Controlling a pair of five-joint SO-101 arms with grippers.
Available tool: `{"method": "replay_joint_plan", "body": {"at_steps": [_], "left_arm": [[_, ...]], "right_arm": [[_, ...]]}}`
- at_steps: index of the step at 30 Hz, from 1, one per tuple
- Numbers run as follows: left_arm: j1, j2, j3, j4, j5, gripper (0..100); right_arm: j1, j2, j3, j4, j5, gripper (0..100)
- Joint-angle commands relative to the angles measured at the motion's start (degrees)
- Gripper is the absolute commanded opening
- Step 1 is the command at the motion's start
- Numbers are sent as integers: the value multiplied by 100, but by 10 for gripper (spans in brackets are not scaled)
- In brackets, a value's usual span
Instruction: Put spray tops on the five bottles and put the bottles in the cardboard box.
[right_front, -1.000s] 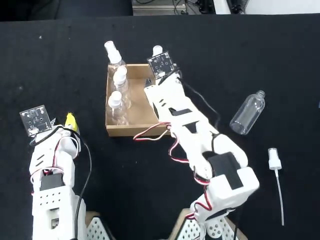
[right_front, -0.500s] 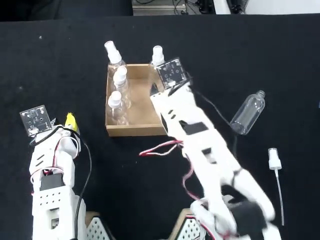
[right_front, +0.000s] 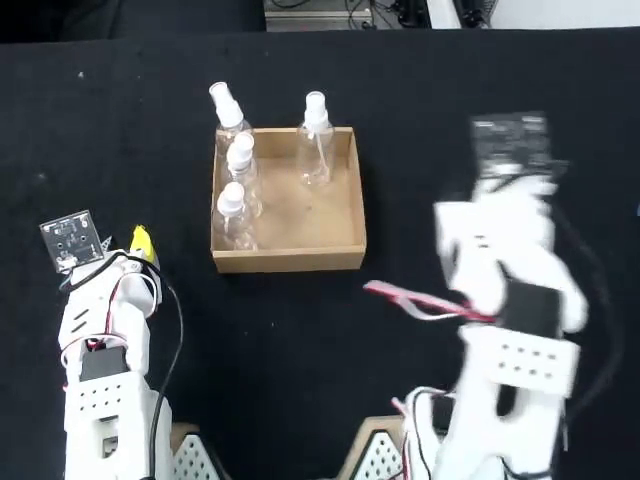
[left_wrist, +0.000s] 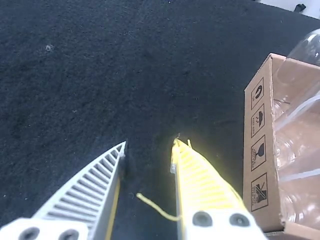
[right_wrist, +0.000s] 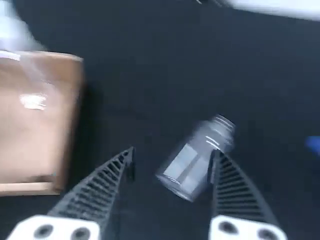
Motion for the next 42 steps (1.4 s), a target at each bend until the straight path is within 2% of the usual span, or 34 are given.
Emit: {"method": "replay_joint_plan", "body": {"at_steps": [1, 4, 9, 13, 16, 22, 27, 29, 33, 34, 42], "left_arm": [[-48, -97, -57, -141, -62, 130], [-40, -97, -57, -141, -62, 130], [-40, -97, -57, -141, -62, 130], [-40, -97, -48, -141, -62, 130], [-22, -97, -48, -141, -62, 130], [-13, -97, -48, -132, -62, 130], [-13, -97, -48, -123, -62, 130], [-22, -97, -48, -123, -62, 130], [-4, -97, -48, -132, -62, 130], [-4, -97, -48, -141, -62, 130], [-22, -97, -48, -141, -62, 130]], "right_arm": [[1644, 655, -611, 448, 941, 288], [2215, 1473, -620, 712, 1820, 302], [3068, 2624, -629, 721, 2963, 254], [3543, 3336, -567, 466, 3842, 251], [3666, 3855, -558, 97, 4185, 251], [3429, 4927, -585, -554, 4185, 249], [3226, 5455, -593, -1363, 3868, 247], [3200, 5534, -576, -1451, 3877, 214], [3200, 5552, -602, -1319, 3877, 22], [3200, 5543, -620, -1248, 3877, 6], [3024, 4567, -1112, 18, 3833, 11]]}}
